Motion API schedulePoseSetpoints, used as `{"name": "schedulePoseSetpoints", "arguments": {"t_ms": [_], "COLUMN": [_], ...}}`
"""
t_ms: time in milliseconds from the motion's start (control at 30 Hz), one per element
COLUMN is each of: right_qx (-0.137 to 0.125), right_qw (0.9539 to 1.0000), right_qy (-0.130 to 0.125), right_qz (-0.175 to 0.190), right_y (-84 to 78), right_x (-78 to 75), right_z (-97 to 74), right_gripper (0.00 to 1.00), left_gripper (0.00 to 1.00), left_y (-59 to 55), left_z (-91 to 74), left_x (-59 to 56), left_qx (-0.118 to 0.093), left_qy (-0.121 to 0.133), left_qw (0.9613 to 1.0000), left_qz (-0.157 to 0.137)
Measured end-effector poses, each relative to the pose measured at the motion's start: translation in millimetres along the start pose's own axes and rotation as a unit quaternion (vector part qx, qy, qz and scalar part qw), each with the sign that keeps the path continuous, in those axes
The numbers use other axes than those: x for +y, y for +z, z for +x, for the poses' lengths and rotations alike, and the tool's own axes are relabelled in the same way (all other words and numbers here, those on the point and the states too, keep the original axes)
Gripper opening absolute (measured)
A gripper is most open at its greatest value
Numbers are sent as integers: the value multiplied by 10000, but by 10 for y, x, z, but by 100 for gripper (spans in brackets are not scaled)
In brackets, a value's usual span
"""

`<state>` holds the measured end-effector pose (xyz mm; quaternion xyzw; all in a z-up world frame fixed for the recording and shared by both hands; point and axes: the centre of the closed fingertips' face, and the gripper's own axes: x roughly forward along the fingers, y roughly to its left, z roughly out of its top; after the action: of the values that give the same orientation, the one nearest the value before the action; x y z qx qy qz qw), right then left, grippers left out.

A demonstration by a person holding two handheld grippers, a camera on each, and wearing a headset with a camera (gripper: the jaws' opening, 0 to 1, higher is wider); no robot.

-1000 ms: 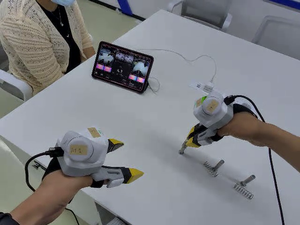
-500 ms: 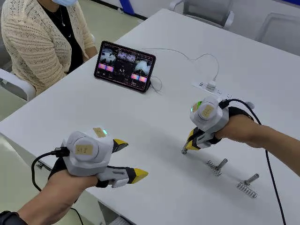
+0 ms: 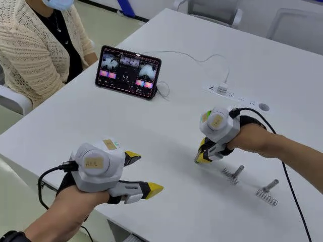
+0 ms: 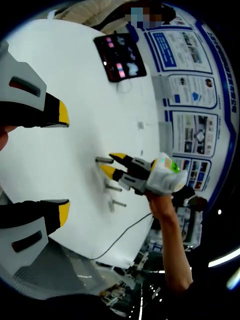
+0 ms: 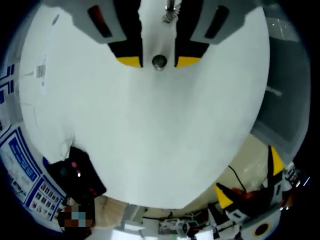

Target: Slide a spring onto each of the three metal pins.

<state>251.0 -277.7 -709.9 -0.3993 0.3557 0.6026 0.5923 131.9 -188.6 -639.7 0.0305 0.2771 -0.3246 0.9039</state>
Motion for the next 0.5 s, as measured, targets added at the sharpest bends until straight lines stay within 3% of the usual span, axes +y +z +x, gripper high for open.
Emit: {"name": "schedulePoseSetpoints", "arguments": {"t_ms": [100,300,500], "right_qx": [-224,-461,-1010], "right_qw": [9989,9957,9846], "right_qy": [-154,-368,-708], "right_qz": [391,708,1236], "right_y": [-42,-221,-264], "right_x": [-10,31,52], "right_z": [-98,-294,-498], "right_gripper": [33,41,49], "left_gripper": [59,59,59], "left_y": [18,57,109], "left_z": [35,95,149], "left_x": [-5,-34,-53], "left_qx": [-15,-34,-80], "left_qy": [-49,-156,-220], "left_qw": [10000,9998,9996], "left_qz": [35,104,146]}}
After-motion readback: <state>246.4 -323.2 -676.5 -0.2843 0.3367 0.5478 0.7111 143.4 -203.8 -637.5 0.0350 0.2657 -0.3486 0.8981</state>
